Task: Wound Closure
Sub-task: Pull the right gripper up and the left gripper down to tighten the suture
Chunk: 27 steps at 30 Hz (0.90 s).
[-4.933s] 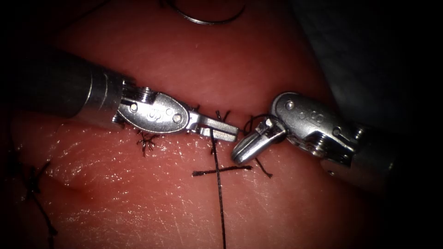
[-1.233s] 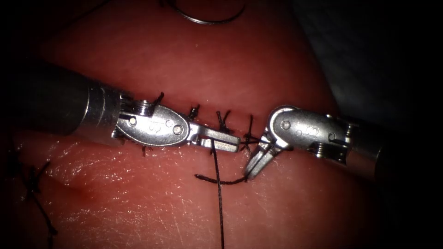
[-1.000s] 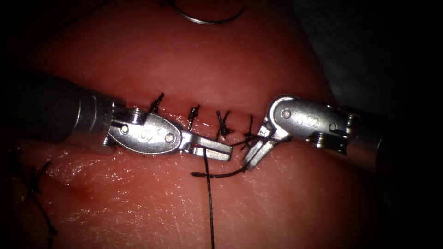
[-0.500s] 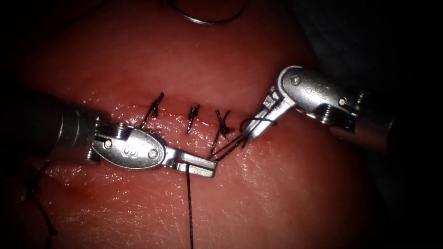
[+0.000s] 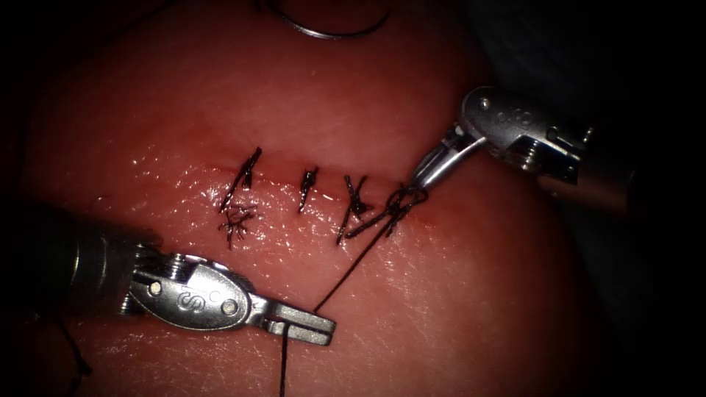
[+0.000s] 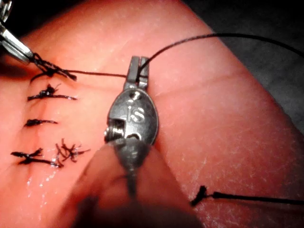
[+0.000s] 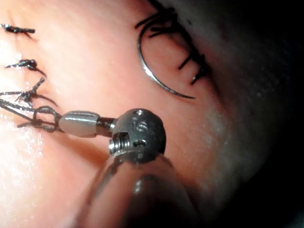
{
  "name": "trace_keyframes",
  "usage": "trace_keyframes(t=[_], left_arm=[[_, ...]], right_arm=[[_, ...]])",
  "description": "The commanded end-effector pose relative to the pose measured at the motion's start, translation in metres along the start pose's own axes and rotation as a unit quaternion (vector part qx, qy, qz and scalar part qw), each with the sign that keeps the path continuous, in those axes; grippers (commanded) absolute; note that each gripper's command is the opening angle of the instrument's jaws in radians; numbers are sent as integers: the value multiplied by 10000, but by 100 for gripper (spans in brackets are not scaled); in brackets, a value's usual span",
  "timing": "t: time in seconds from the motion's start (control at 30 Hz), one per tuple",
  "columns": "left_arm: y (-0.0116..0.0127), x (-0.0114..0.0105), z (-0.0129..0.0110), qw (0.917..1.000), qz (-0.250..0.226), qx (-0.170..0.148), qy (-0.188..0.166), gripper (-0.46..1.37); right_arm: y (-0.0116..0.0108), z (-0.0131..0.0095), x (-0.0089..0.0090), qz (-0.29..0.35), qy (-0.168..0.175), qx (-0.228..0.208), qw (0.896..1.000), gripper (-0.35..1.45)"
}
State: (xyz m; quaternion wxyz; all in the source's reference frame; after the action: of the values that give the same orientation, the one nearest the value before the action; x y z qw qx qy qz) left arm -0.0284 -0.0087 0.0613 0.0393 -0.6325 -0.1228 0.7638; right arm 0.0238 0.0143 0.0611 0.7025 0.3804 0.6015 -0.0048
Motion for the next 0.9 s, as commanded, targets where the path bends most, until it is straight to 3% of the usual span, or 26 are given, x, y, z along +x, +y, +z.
trace_keyframes(t=[0.03, 0.23, 0.53, 0.7, 0.9], left_arm=[[3, 2, -1, 10000, 0, -17, -5, -35], [27, 16, -4, 10000, -41, -33, -14, -35], [58, 32, -5, 9999, -21, -104, 17, -35], [70, 37, -10, 9999, -18, -121, 9, -35], [78, 36, -16, 9999, -1, -132, 12, -35]], right_arm=[[1, -3, -2, 11, -3, -160, 9999, -35], [5, -12, -11, 121, -3, -777, 9969, -35], [-2, -8, -27, 291, 155, -1283, 9912, -35], [-9, -9, -35, 431, 255, -1681, 9845, -35], [-15, -17, -40, 637, 429, -2350, 9690, -35]])
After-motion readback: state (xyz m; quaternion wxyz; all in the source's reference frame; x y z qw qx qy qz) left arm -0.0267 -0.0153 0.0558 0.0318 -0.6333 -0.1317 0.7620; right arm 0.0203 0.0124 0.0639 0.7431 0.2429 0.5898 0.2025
